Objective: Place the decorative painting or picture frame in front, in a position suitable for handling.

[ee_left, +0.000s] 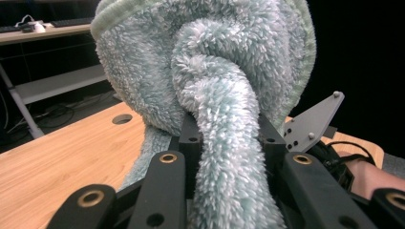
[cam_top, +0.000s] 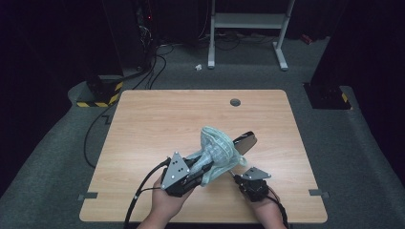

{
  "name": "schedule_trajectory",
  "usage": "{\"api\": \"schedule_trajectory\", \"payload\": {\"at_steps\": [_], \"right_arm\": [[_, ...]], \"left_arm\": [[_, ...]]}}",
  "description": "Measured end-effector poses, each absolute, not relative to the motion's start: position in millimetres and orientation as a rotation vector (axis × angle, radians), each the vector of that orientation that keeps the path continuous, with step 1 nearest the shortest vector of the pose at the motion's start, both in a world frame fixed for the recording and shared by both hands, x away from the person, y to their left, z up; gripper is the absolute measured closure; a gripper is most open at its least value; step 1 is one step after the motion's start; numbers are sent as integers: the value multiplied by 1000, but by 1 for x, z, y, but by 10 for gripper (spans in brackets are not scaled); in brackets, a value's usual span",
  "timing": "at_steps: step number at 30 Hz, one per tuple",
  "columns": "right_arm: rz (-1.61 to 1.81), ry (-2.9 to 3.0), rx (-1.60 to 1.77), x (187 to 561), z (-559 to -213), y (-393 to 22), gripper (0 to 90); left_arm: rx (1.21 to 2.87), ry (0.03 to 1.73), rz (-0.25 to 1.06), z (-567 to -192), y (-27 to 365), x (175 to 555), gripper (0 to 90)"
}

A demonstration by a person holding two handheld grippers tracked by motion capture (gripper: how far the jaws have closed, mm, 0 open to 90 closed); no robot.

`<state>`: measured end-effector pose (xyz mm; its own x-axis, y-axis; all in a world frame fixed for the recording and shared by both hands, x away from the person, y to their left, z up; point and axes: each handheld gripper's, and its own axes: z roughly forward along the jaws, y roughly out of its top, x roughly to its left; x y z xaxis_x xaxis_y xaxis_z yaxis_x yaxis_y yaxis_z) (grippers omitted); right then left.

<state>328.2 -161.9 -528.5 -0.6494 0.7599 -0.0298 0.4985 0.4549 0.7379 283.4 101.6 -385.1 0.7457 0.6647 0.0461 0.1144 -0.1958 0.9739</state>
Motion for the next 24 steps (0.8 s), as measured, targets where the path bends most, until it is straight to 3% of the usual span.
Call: {"api": "schedule_trajectory", "payload": {"at_steps": [10,24], "right_arm": [[1019,2355,1063,328,-529,-162,873],[1019,2352,1057,328,-529,-162,872]], "left_arm": [[1702,597,563,-392,102,284,707],[1823,699,514,-450,120,284,709]]}}
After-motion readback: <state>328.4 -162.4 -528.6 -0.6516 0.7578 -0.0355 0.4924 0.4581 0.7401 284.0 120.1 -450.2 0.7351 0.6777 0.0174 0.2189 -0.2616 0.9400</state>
